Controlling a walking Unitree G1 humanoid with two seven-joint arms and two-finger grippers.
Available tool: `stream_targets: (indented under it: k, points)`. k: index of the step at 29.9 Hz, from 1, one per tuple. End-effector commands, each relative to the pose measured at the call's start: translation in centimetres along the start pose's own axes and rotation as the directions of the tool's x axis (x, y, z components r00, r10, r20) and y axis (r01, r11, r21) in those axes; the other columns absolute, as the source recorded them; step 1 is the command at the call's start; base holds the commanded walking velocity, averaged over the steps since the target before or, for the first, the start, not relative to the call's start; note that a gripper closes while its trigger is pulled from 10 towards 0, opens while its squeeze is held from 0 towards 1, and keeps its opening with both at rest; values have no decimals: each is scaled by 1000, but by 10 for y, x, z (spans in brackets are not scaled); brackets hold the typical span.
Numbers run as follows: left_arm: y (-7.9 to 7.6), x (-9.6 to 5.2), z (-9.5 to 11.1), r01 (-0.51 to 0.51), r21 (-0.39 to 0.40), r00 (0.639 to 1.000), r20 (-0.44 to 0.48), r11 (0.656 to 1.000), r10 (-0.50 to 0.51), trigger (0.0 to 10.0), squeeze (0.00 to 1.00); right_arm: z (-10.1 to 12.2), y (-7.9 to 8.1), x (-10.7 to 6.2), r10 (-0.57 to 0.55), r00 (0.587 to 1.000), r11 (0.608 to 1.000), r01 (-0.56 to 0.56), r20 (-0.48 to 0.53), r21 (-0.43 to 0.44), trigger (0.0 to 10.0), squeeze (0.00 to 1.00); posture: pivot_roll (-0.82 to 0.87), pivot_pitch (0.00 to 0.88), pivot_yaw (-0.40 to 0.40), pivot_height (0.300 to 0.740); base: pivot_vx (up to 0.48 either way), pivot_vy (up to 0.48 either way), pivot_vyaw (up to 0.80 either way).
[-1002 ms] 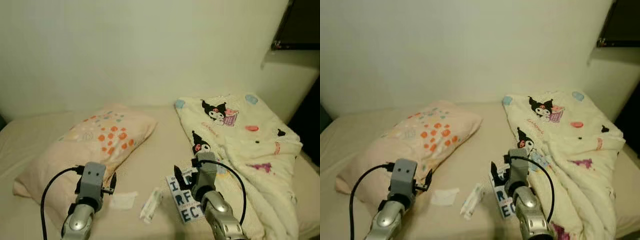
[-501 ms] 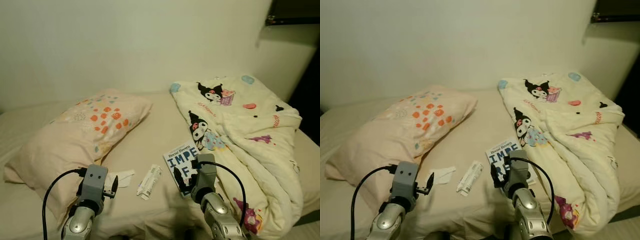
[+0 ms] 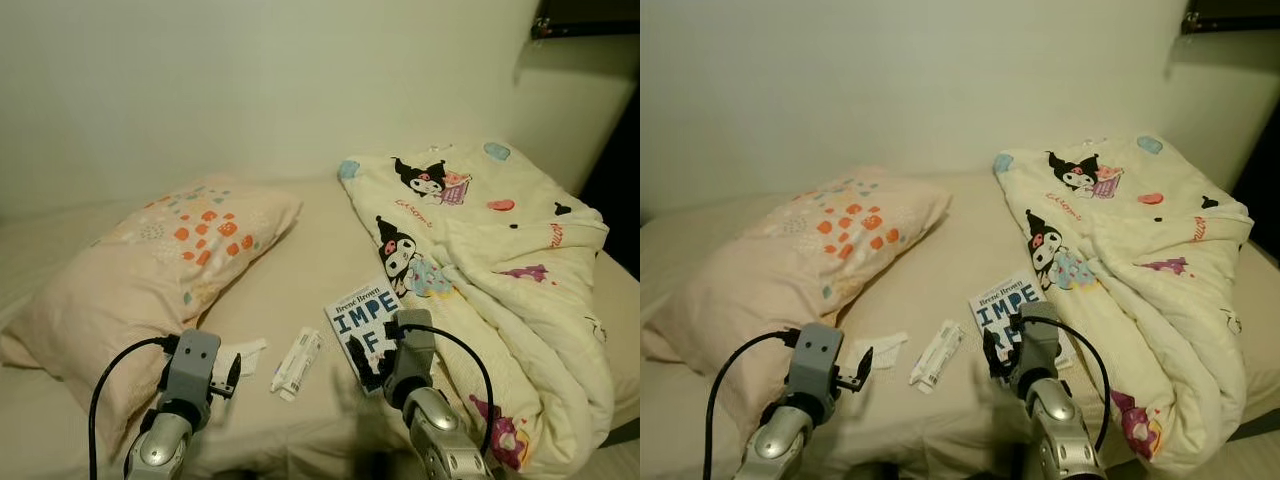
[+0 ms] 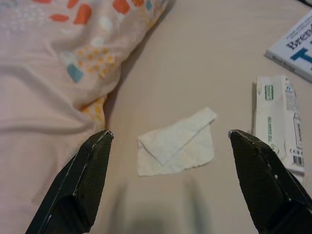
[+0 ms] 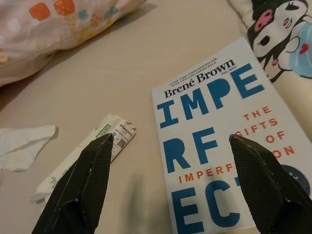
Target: Clean up the room
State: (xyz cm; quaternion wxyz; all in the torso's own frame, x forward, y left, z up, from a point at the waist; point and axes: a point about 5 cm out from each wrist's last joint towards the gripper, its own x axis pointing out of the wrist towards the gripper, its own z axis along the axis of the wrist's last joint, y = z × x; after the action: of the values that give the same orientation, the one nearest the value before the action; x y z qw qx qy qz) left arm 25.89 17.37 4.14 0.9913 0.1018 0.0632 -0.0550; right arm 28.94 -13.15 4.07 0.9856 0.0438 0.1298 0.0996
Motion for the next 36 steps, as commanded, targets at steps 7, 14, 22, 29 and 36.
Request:
stream_targets:
  k: [7, 14, 22, 29, 36]
  points:
    - [5, -3, -6, 28, 27, 999, -37, 999, -27, 10000, 0, -3, 0, -1, -2, 1000, 1000, 2, -16, 8, 10000, 0, -8, 29, 5, 596, 0, 0, 0]
    - [7, 15, 2, 119, 55, 992, -59, 991, -116, 10000, 0, -5, -4, 1, 9, 998, 995, -16, -69, -102, 10000, 0, -8, 50, 0, 596, 0, 0, 0]
    - [19, 42, 23, 168, 9, 984, -57, 986, -168, 10000, 1000, -1, -13, 1, 3, 997, 992, -13, -77, -122, 10000, 0, -9, 77, 7, 596, 0, 0, 0]
    - [18, 60, 34, 210, -32, 972, -104, 977, -212, 10000, 1000, 4, -15, 5, 25, 994, 988, -40, -103, -149, 10000, 0, -15, 130, 11, 596, 0, 0, 0]
    - [10, 68, 38, 386, -214, 893, -156, 897, -422, 10000, 1000, 7, -16, 5, 103, 973, 964, -149, -209, -220, 10000, 0, -22, 214, 4, 596, 0, 0, 0]
